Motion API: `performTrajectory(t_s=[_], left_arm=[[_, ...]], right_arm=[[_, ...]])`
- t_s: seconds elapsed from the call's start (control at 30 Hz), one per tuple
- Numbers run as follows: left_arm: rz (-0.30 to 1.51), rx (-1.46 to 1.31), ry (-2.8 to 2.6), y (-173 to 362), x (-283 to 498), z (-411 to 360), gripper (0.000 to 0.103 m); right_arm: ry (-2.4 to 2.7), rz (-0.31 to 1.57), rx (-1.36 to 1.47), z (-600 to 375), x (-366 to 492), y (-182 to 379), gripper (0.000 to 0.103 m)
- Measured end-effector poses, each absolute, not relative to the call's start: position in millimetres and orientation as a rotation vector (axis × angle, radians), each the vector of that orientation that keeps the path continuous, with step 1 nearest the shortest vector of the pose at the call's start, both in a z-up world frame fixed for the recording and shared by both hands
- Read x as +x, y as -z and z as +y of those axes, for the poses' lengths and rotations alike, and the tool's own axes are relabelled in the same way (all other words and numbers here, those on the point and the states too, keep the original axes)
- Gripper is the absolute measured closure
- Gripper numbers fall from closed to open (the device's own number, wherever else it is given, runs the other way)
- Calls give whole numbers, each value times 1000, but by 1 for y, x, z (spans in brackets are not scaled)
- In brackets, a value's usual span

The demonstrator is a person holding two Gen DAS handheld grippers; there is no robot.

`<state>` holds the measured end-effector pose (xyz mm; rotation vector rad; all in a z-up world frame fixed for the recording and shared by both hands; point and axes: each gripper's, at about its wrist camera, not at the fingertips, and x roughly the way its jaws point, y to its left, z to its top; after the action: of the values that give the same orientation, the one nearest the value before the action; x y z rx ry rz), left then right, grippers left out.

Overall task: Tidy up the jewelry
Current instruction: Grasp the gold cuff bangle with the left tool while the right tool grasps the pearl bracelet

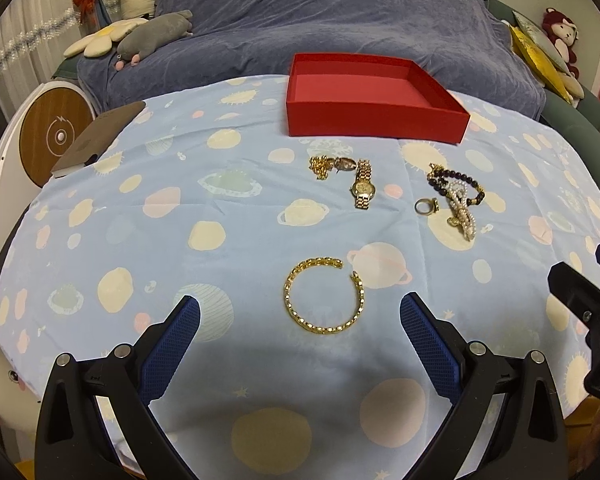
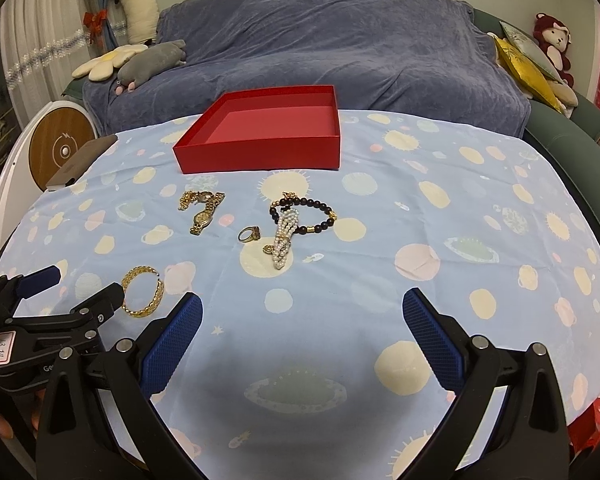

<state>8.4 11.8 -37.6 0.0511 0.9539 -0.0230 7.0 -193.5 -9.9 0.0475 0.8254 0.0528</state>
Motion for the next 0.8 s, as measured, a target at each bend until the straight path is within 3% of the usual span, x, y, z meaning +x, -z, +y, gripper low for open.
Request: performTrajectory(t_s=[0.37, 0.57, 0.7, 0.8], left_arm=[[1029, 54, 44, 73, 27, 10, 8], [1033, 45, 62, 82, 37, 8, 25], [1013, 48, 78, 79, 39, 7, 48], [1016, 28, 94, 77, 41, 8, 49]], right_arm=[[-65, 868, 44, -193, 19, 25, 5], [-57, 884, 47, -195, 27, 33, 5], [-51, 890, 83, -200, 38, 37, 5], [-65, 895, 107, -201, 51, 41, 7]])
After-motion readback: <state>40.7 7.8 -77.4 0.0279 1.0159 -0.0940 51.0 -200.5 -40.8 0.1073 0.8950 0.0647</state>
